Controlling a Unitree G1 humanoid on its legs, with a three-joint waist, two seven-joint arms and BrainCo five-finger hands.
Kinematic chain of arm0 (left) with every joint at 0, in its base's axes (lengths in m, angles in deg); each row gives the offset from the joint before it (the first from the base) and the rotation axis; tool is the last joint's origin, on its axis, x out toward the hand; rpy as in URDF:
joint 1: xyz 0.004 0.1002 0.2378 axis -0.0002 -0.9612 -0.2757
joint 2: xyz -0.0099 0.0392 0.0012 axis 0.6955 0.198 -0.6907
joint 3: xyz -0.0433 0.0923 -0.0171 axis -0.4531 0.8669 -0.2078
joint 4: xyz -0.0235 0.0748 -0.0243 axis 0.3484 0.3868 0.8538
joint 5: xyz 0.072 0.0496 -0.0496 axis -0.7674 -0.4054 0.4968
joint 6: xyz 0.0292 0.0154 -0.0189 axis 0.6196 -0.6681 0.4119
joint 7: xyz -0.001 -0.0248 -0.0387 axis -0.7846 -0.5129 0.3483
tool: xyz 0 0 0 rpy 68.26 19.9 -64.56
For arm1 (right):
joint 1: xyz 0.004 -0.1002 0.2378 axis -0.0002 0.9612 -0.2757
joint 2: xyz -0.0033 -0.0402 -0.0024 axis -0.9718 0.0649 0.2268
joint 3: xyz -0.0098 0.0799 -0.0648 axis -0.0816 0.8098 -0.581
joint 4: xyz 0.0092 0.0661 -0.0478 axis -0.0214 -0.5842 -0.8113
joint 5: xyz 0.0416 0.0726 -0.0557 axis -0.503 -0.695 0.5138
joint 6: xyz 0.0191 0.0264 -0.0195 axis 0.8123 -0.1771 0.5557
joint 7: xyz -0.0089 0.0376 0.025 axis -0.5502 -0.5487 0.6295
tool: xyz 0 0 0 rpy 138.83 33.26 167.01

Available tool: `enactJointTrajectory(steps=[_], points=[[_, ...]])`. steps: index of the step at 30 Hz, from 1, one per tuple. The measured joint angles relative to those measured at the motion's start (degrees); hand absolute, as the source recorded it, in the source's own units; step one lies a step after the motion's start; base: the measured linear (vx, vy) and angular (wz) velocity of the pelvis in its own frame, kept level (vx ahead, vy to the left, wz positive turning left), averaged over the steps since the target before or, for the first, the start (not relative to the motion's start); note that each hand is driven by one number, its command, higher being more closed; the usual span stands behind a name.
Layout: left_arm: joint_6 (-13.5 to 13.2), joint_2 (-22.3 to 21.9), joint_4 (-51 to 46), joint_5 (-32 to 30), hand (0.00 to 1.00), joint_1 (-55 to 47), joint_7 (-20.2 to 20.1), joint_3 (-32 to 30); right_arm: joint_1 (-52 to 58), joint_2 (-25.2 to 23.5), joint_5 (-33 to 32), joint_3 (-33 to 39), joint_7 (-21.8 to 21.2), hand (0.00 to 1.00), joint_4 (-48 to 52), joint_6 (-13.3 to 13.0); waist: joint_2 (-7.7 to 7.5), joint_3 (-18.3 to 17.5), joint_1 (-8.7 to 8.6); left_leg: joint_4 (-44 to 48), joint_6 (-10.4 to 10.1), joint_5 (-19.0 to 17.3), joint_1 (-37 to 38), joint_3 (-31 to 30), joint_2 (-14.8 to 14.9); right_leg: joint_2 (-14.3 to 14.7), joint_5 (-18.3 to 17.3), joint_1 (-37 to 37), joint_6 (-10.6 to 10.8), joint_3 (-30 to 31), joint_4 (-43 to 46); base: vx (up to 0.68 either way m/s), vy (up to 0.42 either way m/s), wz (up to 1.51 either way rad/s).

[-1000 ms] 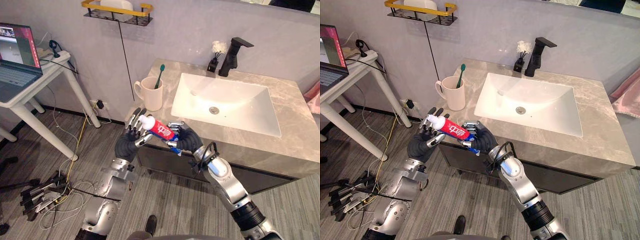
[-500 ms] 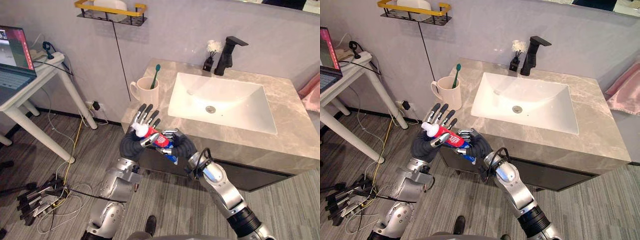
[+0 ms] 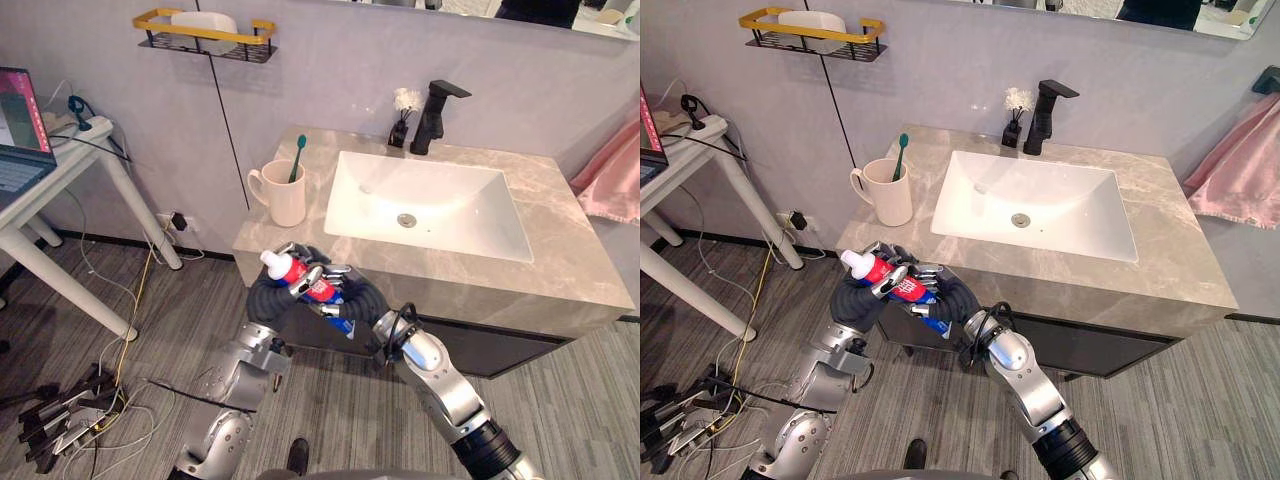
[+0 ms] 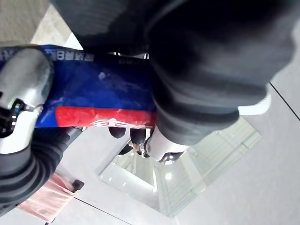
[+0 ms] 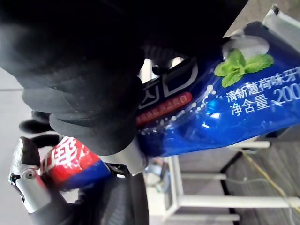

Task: Organize washtable

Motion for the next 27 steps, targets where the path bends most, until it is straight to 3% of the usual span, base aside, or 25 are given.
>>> enactJointTrajectory(steps=[9, 10, 17, 21, 27], points=[[0.18, -1.05, 0.27, -2.27, 1.00, -0.03, 1.11, -0.69, 2.45, -2.87, -2.69, -0.15, -1.30, 1.00, -1.56, 0.39, 0.01, -0.19, -0.05, -0.02, 0.02, -0.02, 0.71, 0.23, 0.04, 0.02, 0.03, 0.22, 0.05, 0.32, 0.02, 0.00, -0.002, -0.02], [0.32, -1.03, 0.27, -2.52, 1.00, -0.02, 1.04, -1.12, 2.44, -2.94, -3.32, -0.16, -1.56, 0.00, -2.09, 0.42, 0.01, -0.19, -0.03, -0.03, 0.01, -0.02, 0.81, 0.29, 0.07, 0.04, 0.03, 0.30, 0.04, 0.34, 0.03, 0.00, 0.000, 0.00], [0.35, 0.78, 0.28, -4.44, 1.00, 2.80, 1.71, -10.17, 2.81, -4.06, -7.33, 0.05, -2.94, 0.00, -4.62, 0.69, 0.03, -0.20, 0.09, -0.04, -0.30, -0.23, 1.12, 0.83, 0.47, 0.43, 0.13, 0.64, -0.21, 0.38, -0.04, 0.00, 0.000, 0.00], [-0.50, 9.47, 1.30, -7.47, 1.00, 12.89, 4.05, -19.10, 5.40, -3.68, -7.81, 1.27, -2.83, 0.00, -5.69, 1.56, 0.11, -0.24, 0.16, -0.04, -0.41, -0.30, 1.20, 0.96, 0.90, 0.91, 0.41, 0.78, -0.68, 0.40, -0.44, 0.00, -0.004, -0.01], [-3.85, 20.95, 6.11, -12.14, 1.00, 27.38, 7.48, -23.22, 11.94, -2.79, -9.34, 2.14, -2.80, 0.00, -7.71, 2.38, 0.10, -0.26, 0.05, -0.07, -0.55, -0.51, 1.54, 1.71, 0.86, 0.92, 0.68, 0.94, -1.04, 1.16, -1.02, 0.00, 0.004, -0.07]])
